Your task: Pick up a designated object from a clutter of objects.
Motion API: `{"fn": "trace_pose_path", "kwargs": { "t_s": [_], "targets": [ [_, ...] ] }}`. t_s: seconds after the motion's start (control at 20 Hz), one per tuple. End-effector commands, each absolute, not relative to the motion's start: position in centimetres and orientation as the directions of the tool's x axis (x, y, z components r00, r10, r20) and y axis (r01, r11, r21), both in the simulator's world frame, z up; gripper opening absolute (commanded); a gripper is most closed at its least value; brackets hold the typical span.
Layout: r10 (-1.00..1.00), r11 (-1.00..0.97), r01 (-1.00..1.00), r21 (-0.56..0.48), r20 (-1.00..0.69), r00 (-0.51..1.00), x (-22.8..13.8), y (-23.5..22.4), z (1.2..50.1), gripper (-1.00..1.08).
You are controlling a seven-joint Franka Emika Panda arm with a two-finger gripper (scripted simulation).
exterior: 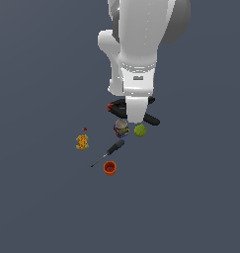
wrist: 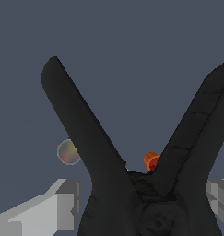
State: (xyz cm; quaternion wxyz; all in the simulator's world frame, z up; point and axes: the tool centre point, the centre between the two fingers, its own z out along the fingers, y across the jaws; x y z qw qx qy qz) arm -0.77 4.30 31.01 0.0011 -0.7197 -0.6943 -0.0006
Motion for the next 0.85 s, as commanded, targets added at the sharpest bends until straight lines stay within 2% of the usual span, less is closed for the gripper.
{"fn": "trace_pose_path", "kwargs": {
  "t_s": [0.0, 0.4, 0.8],
  "targets": [
    [0.999, -0.037, 0.999, 0.000, 0.002, 0.037, 0.0, 5.0, 32.7, -1.00],
    [0.999, -0.040, 0.999, 0.000, 0.000, 0.040, 1.6, 6.2, 35.8, -1.00],
    [0.999, -0.039, 0.999, 0.000, 0.000, 0.039, 2.1, 6.6, 36.5, -1.00]
  ]
}}
